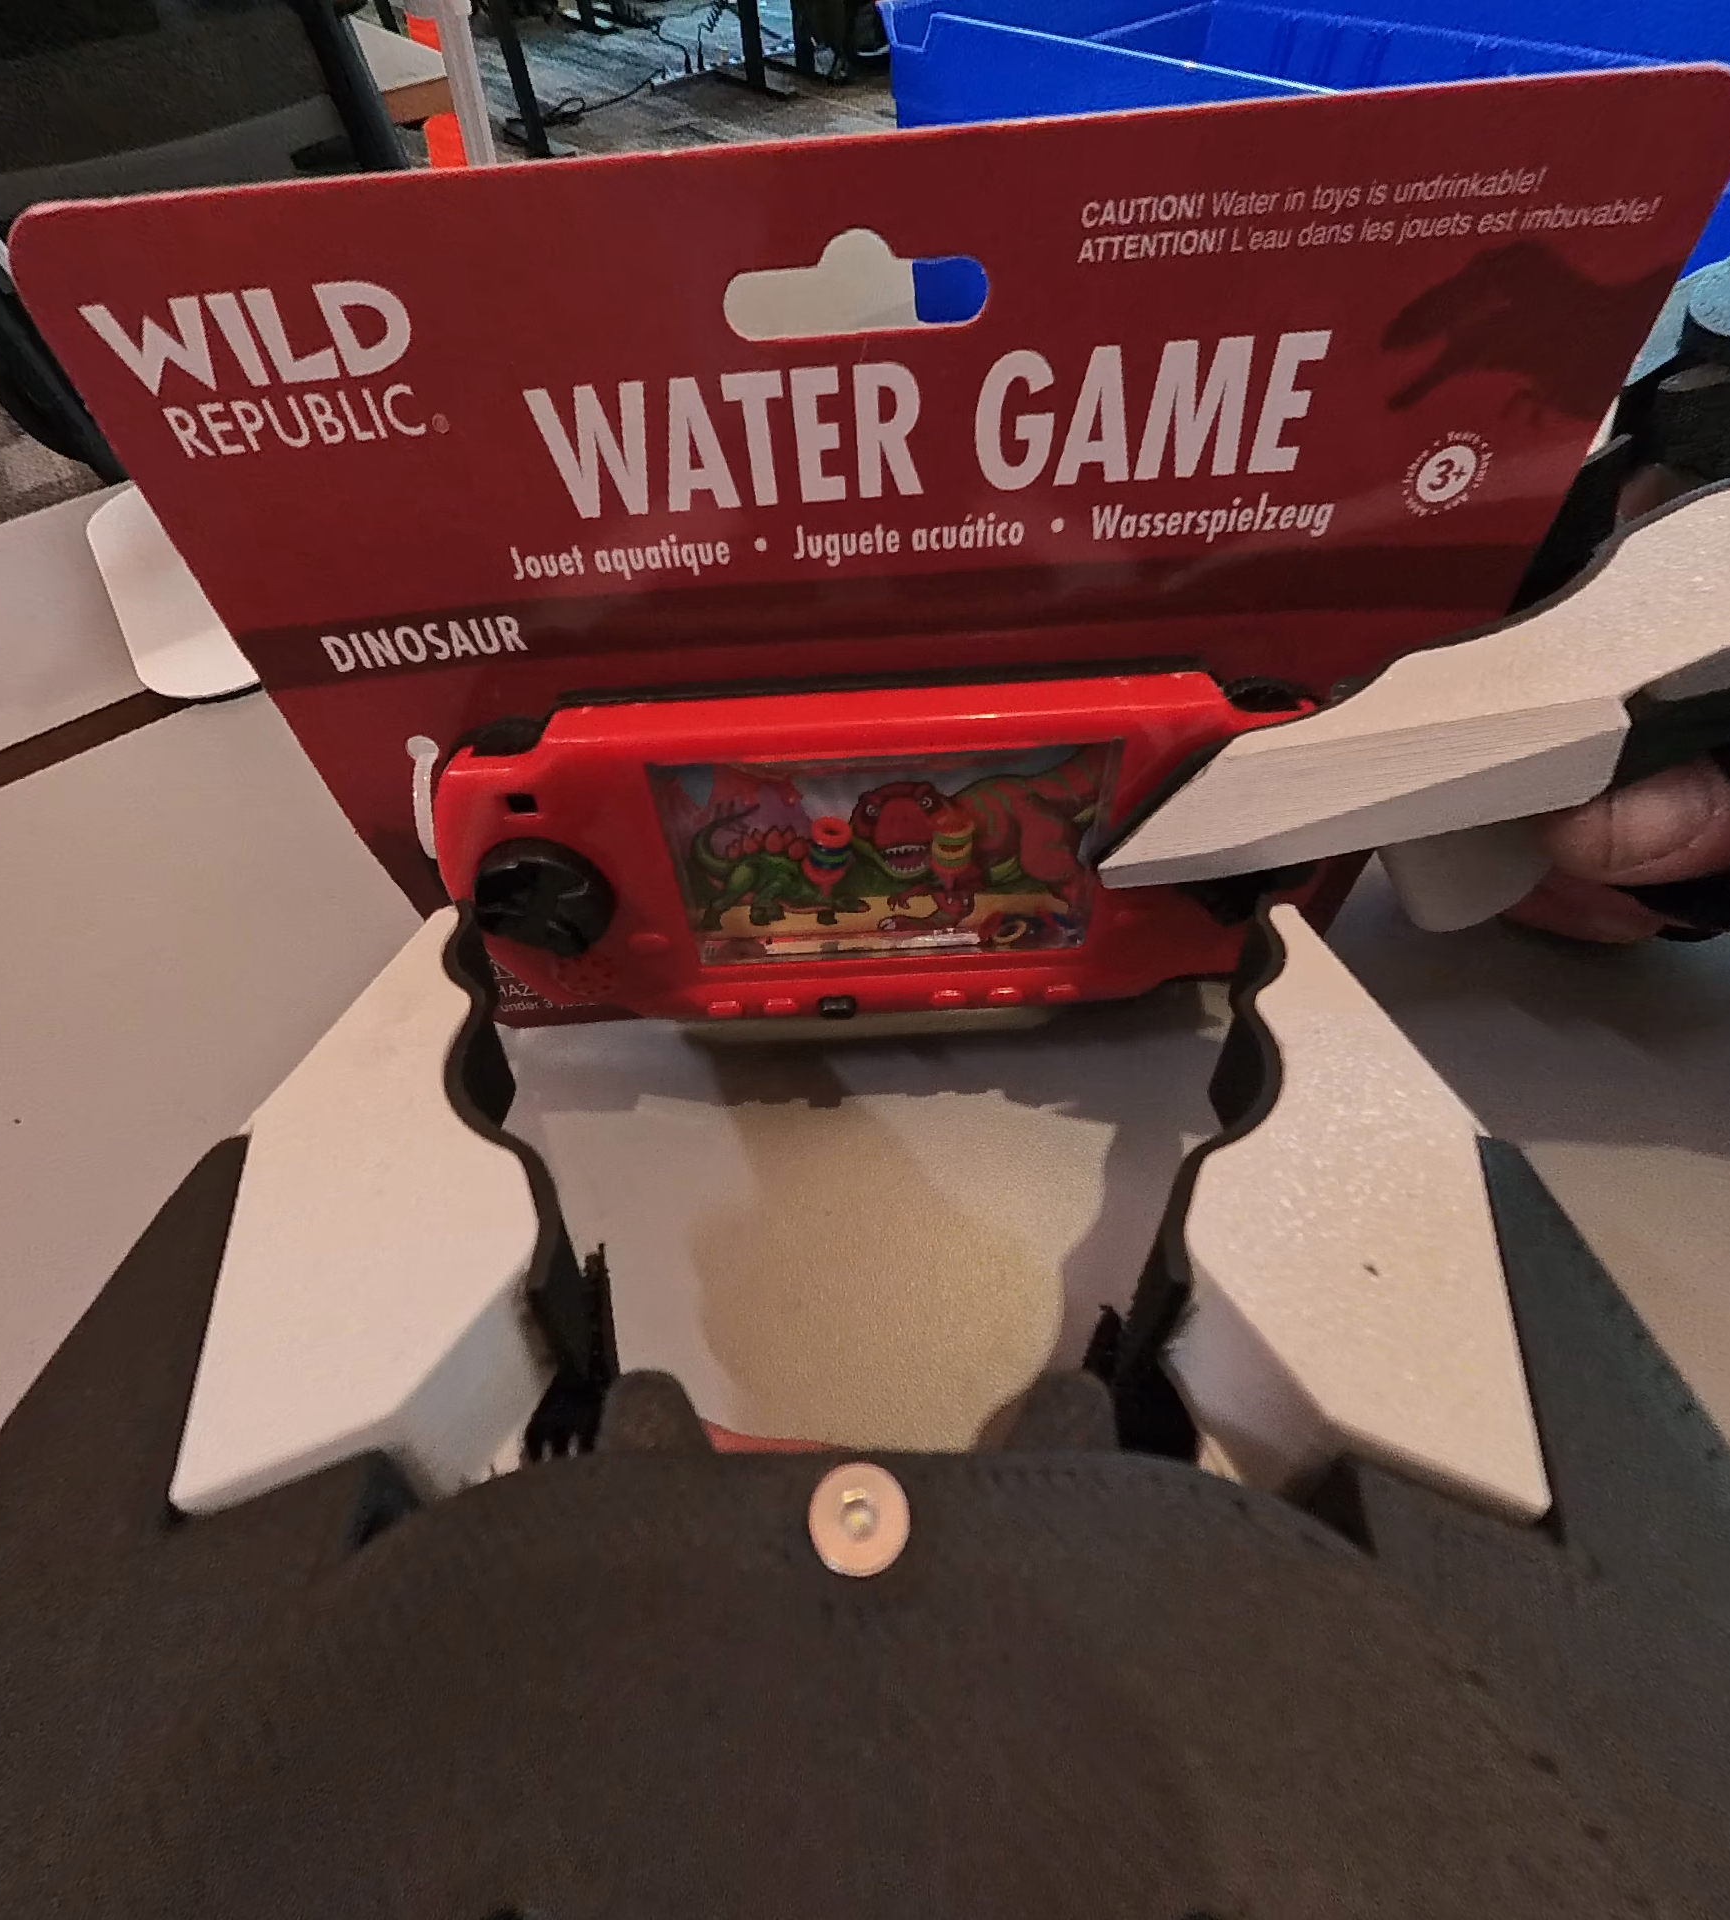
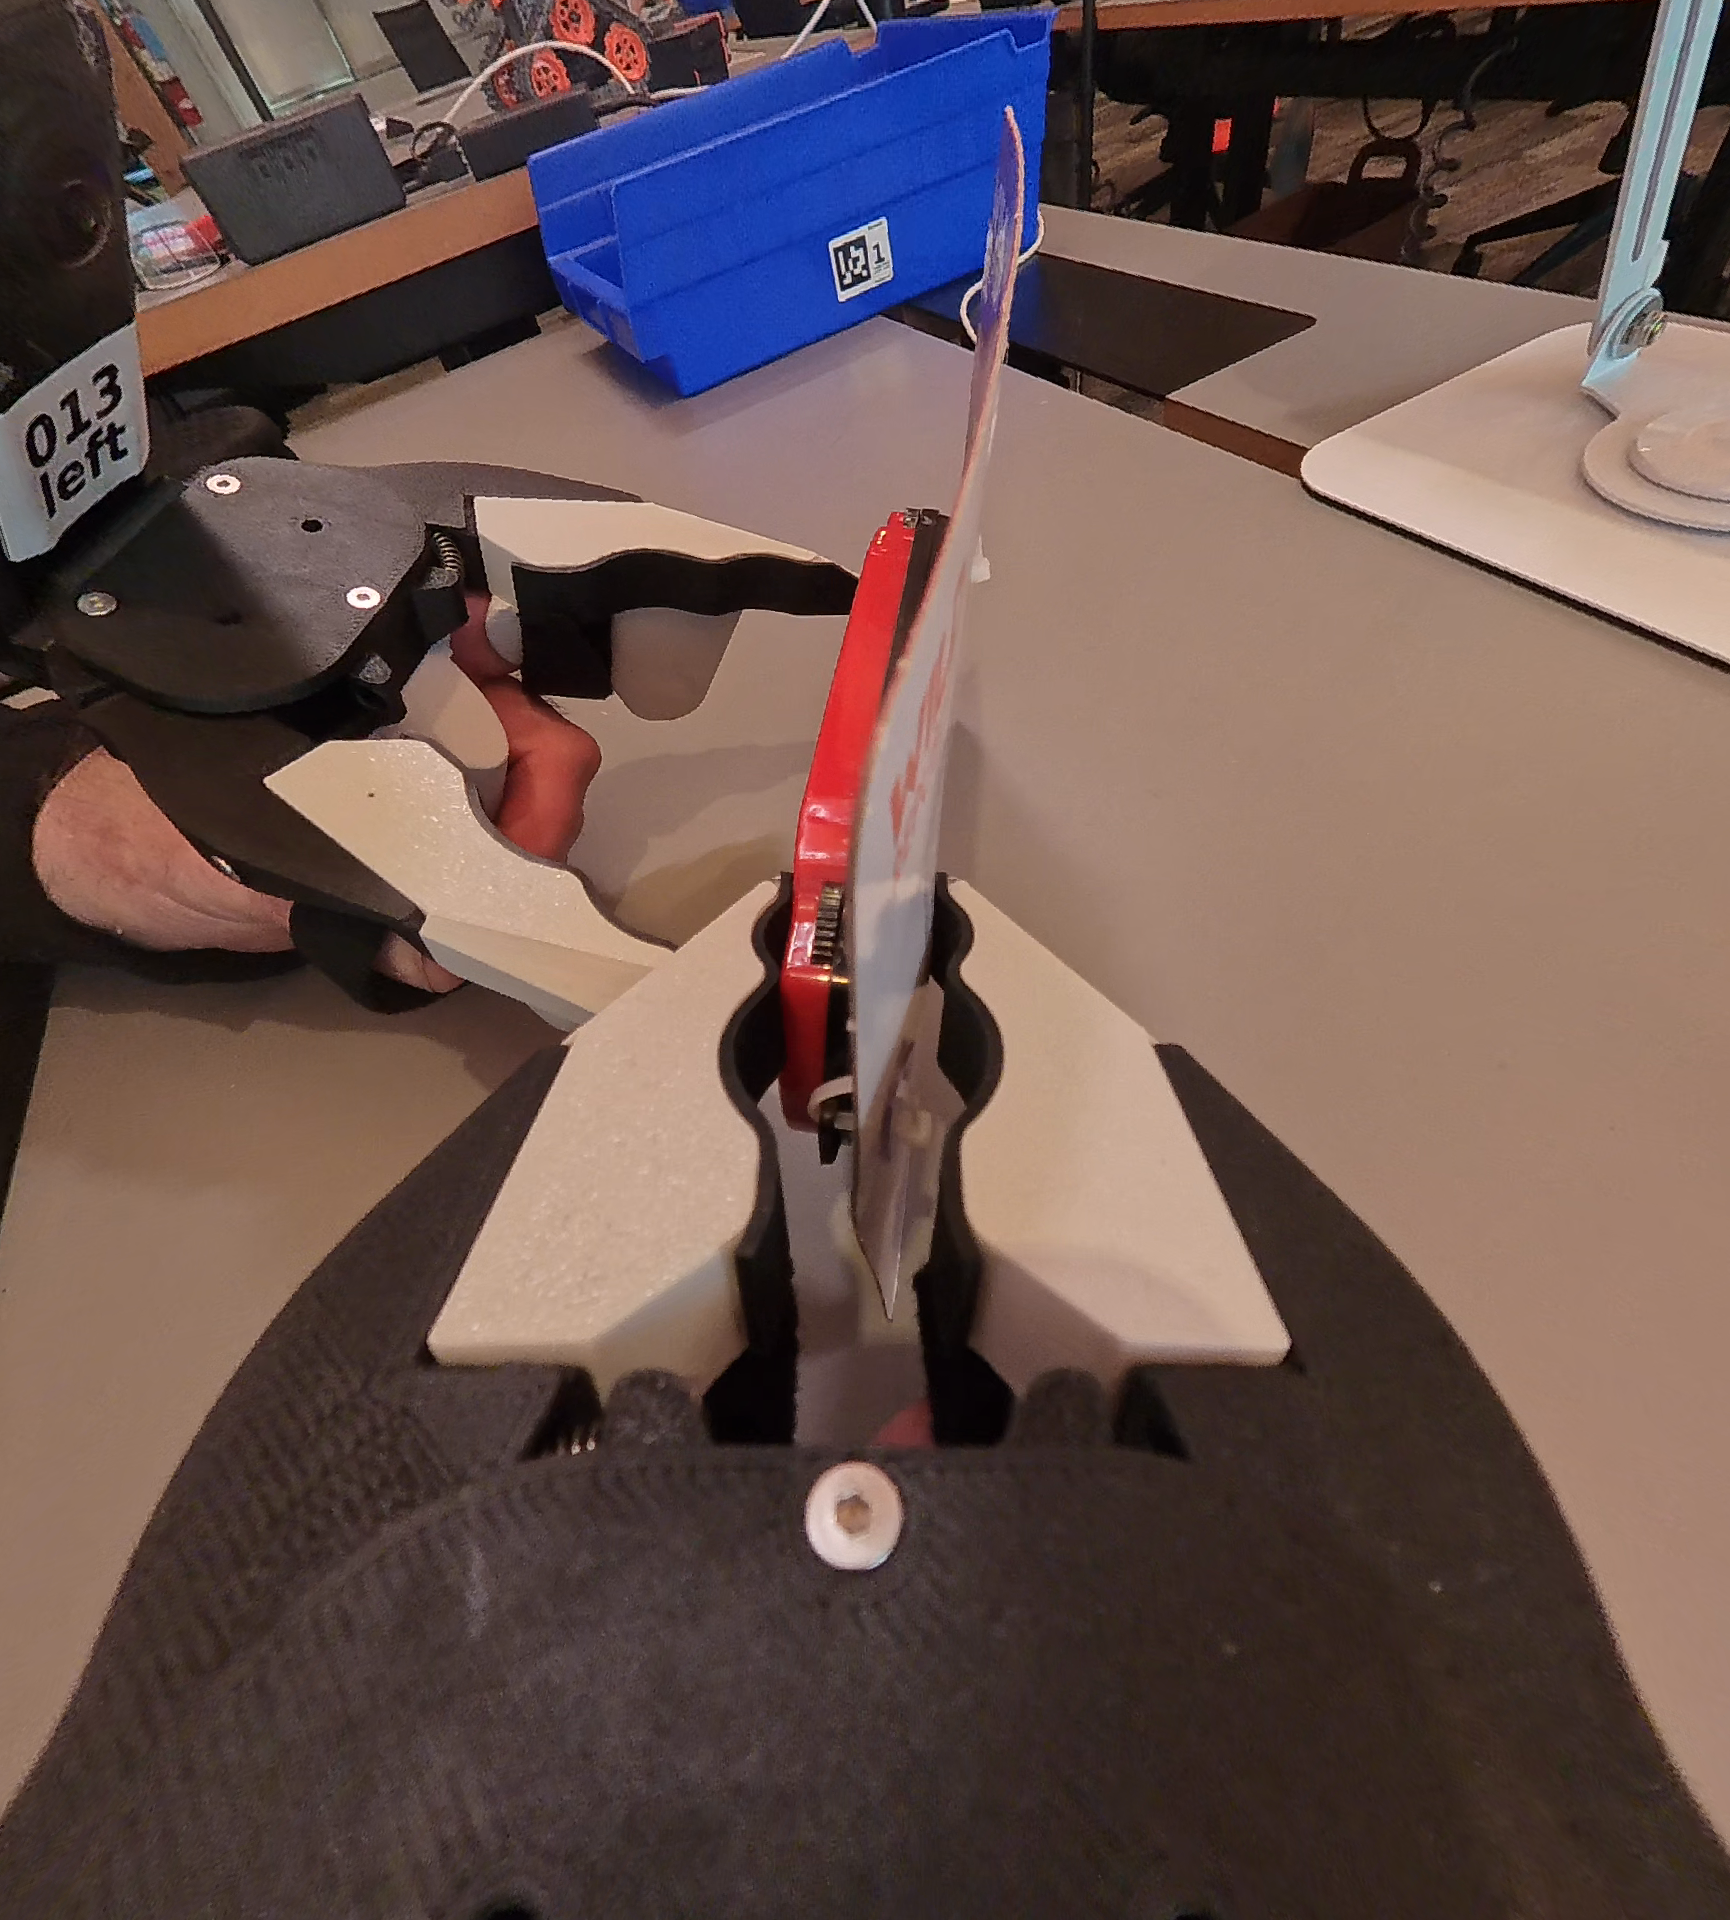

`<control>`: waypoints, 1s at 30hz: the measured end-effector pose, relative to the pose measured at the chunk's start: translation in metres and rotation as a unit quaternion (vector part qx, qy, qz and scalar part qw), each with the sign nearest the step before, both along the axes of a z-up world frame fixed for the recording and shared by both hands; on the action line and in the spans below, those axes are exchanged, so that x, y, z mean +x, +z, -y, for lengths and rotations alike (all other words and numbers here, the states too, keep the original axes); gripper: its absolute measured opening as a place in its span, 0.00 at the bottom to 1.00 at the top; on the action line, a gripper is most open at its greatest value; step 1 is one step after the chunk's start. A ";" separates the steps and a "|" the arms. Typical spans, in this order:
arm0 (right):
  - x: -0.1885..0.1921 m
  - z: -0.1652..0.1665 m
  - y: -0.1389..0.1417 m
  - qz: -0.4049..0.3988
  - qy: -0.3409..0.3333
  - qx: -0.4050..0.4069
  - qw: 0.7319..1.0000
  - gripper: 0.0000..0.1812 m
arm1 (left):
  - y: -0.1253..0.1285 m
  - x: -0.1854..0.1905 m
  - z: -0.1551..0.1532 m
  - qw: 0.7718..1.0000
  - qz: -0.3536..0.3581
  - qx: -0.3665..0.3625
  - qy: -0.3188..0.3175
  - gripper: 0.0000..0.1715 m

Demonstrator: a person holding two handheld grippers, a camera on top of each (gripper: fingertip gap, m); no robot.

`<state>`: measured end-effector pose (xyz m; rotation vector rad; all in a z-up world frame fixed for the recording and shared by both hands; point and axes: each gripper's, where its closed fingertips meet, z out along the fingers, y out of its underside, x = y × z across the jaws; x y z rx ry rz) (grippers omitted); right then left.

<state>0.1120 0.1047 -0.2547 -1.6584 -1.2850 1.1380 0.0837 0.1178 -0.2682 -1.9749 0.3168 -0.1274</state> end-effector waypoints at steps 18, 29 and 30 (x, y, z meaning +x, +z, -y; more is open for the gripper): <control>0.001 0.000 0.000 0.000 0.001 -0.002 1.000 0.12 | 0.003 -0.004 0.000 1.000 0.015 0.004 -0.004 0.74; 0.001 0.001 0.000 0.000 0.004 -0.001 1.000 0.12 | -0.001 -0.005 -0.002 1.000 -0.007 0.000 0.000 0.73; 0.002 0.001 0.000 0.000 0.003 -0.003 1.000 0.12 | -0.001 -0.005 -0.002 1.000 -0.002 0.000 -0.002 0.73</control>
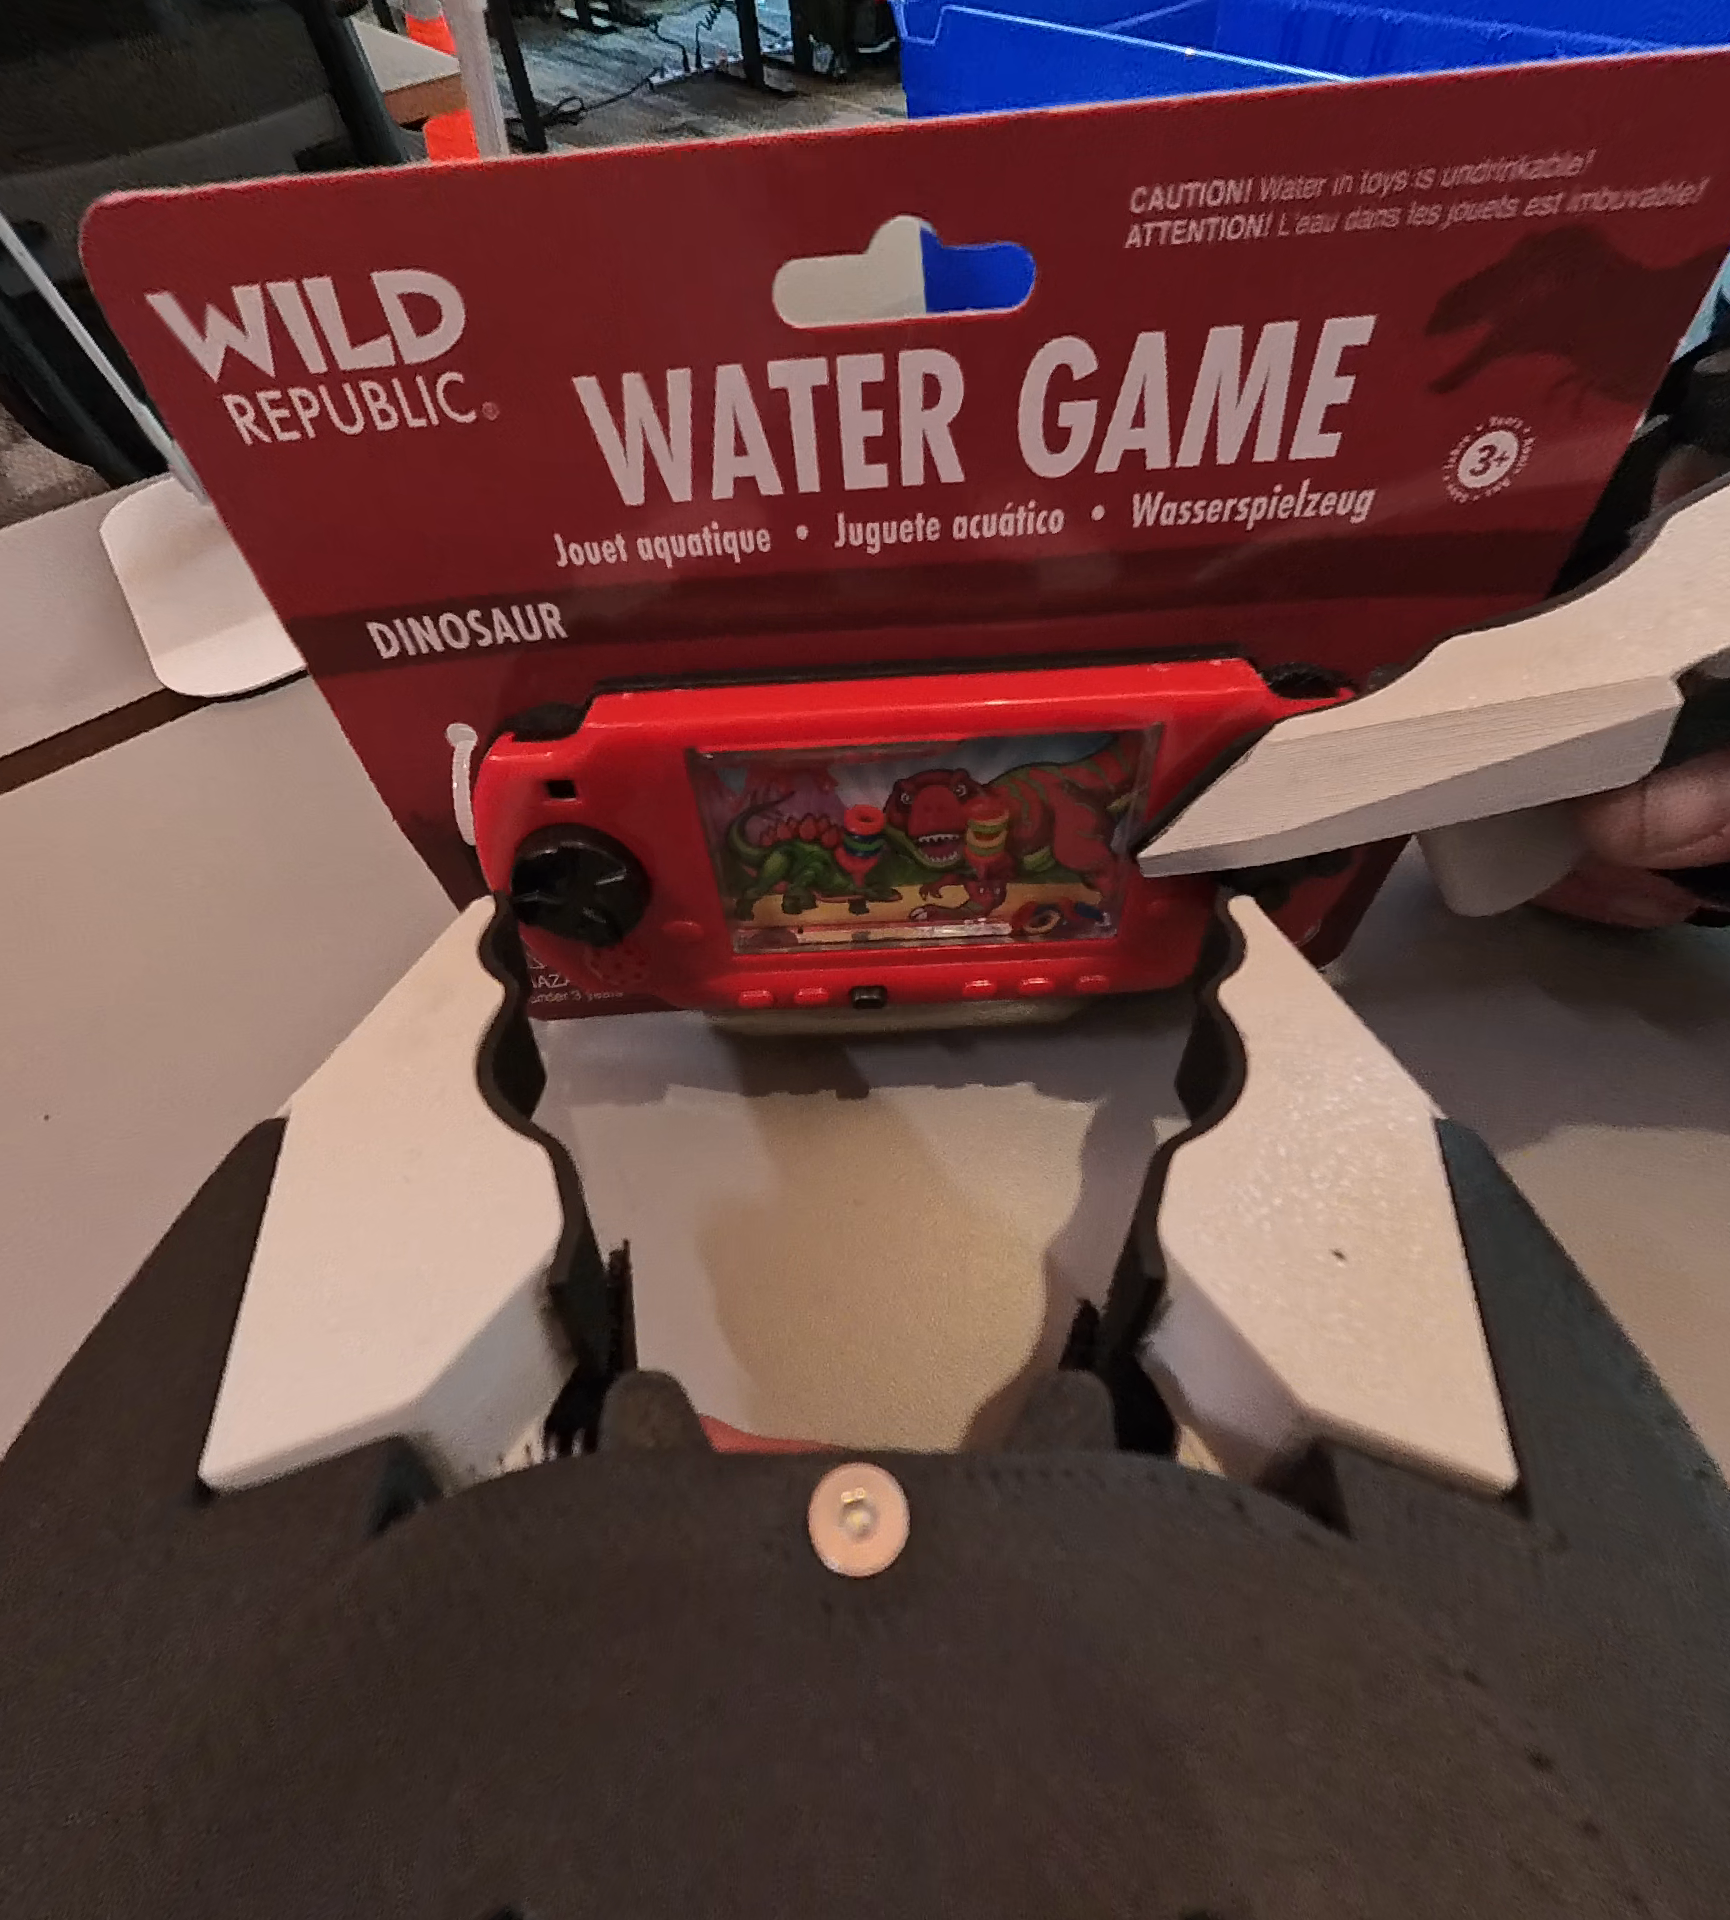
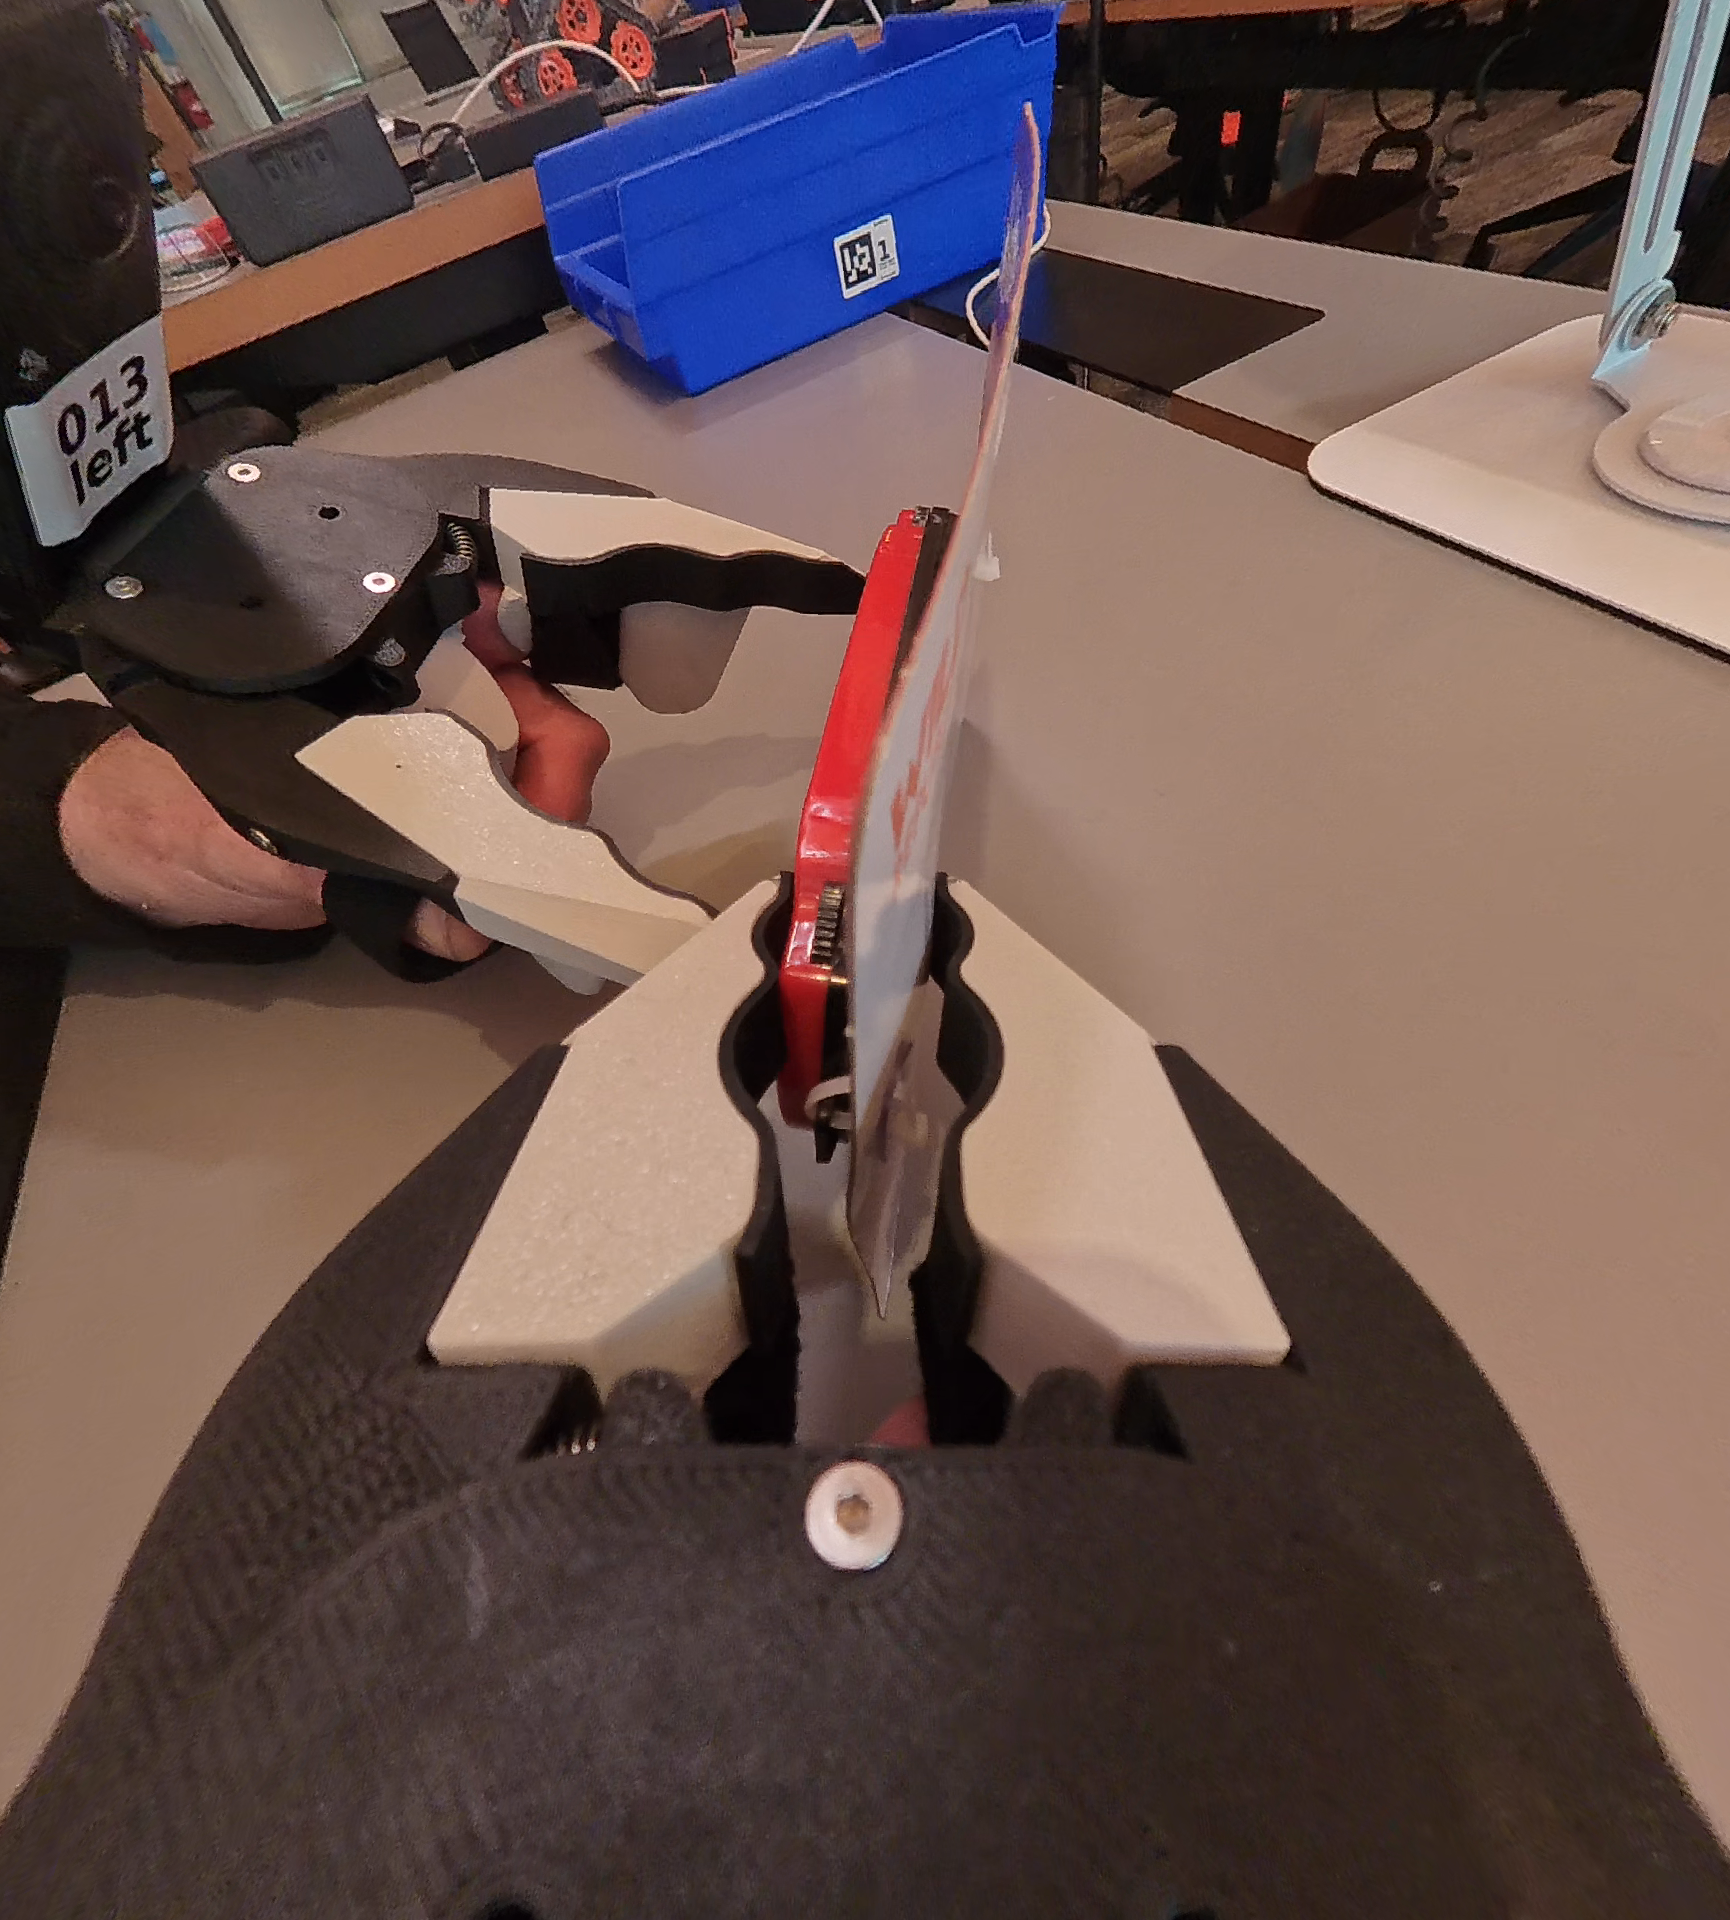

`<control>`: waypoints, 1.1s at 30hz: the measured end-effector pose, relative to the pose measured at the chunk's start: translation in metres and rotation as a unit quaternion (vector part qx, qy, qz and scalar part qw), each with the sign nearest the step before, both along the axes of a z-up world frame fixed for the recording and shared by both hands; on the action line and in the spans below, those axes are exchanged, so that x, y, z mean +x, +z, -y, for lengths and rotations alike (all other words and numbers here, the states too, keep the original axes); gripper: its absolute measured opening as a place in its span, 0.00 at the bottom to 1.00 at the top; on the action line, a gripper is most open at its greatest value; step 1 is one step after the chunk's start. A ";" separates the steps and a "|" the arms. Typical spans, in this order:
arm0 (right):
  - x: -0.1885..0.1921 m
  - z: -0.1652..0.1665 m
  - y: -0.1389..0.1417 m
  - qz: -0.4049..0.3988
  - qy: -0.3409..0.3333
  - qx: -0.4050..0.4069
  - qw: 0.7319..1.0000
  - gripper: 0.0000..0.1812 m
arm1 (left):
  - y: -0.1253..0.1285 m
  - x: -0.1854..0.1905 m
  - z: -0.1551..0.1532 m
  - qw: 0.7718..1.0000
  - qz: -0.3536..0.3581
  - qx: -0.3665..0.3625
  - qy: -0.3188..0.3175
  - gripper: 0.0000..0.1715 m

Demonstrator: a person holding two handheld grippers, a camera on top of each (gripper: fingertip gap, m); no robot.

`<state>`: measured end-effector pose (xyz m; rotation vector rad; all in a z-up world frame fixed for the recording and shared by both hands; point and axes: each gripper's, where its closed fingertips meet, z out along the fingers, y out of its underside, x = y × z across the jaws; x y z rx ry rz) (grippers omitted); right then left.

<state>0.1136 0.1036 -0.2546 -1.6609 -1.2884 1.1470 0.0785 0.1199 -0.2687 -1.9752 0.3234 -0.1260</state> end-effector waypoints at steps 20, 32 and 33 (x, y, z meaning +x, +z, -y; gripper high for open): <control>0.001 0.002 0.000 0.000 0.006 -0.003 1.000 0.12 | 0.002 0.003 0.001 1.000 0.015 0.000 -0.002 0.80; 0.001 0.002 -0.001 0.004 0.006 -0.005 1.000 0.12 | -0.001 0.002 -0.002 1.000 0.011 -0.006 0.000 0.82; 0.001 0.002 -0.001 0.005 0.005 -0.005 1.000 0.12 | -0.001 0.002 -0.003 1.000 0.011 -0.007 -0.001 0.82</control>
